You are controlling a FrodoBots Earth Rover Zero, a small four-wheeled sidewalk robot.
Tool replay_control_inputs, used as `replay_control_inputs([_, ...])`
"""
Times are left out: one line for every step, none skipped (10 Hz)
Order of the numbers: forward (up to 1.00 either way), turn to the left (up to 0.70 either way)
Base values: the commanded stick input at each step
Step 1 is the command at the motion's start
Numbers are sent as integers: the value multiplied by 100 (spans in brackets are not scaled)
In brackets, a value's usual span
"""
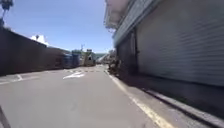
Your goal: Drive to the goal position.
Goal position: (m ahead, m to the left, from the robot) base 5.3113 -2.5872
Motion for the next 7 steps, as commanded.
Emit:
replay_control_inputs([45, 7])
replay_control_inputs([45, 27])
replay_control_inputs([45, 27])
replay_control_inputs([45, 8])
replay_control_inputs([45, 0])
replay_control_inputs([45, 0])
replay_control_inputs([45, 0])
